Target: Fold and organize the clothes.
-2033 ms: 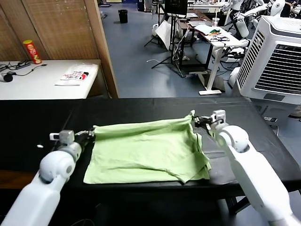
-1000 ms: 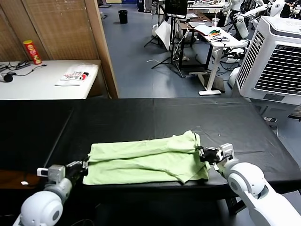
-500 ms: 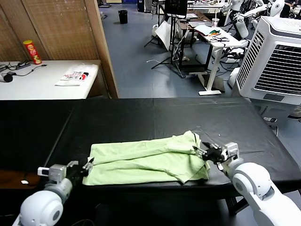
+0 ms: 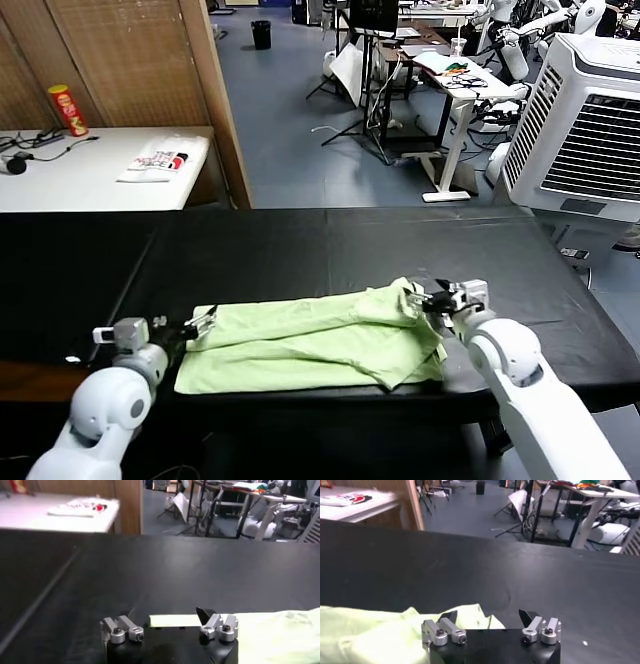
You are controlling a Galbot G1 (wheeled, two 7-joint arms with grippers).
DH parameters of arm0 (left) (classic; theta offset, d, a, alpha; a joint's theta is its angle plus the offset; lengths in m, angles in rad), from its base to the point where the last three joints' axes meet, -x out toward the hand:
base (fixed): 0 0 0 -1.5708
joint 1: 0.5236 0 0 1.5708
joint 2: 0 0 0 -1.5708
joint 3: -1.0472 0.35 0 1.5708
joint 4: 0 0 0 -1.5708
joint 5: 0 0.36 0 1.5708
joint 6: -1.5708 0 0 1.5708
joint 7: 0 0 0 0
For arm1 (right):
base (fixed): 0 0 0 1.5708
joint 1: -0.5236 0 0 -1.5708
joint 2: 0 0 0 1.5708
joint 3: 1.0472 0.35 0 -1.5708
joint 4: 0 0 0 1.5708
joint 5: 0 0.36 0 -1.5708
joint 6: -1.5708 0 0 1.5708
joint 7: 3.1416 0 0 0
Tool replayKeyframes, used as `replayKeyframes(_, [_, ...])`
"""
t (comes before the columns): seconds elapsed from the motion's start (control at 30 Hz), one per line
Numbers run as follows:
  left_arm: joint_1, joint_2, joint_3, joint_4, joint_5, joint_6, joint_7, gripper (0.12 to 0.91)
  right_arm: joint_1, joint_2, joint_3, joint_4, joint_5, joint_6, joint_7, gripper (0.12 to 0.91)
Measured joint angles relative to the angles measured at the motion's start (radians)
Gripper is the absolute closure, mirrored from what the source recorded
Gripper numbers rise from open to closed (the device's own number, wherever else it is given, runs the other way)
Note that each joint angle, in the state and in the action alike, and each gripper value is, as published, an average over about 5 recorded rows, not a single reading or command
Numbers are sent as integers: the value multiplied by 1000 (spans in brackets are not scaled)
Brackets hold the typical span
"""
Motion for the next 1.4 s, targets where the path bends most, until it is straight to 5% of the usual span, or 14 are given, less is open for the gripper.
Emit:
replayKeyframes(0.17, [-10, -4, 1, 29, -6, -9, 4, 289, 19, 26, -9, -41, -10, 9, -5, 559])
replayKeyframes(0.37, [-23, -14, 5, 51, 12, -39, 12, 598, 10, 50, -4, -51, -51, 55, 13, 849])
replayKeyframes(0.57, [-42, -35, 21, 78, 120, -96, 35, 875, -18, 75, 13, -43, -82, 84, 47, 893])
replayKeyframes(0.67, [-53, -43, 28, 95, 151, -105, 38, 905, -31, 85, 20, -39, -83, 85, 50, 892])
replayKeyframes(1.03, [-37, -47, 4, 68, 105, -93, 34, 858, -47, 90, 23, -28, -82, 81, 42, 896])
replayKeyframes(1.4, [-18, -78, -4, 52, 32, -66, 6, 301, -47, 88, 21, -27, -80, 78, 34, 900])
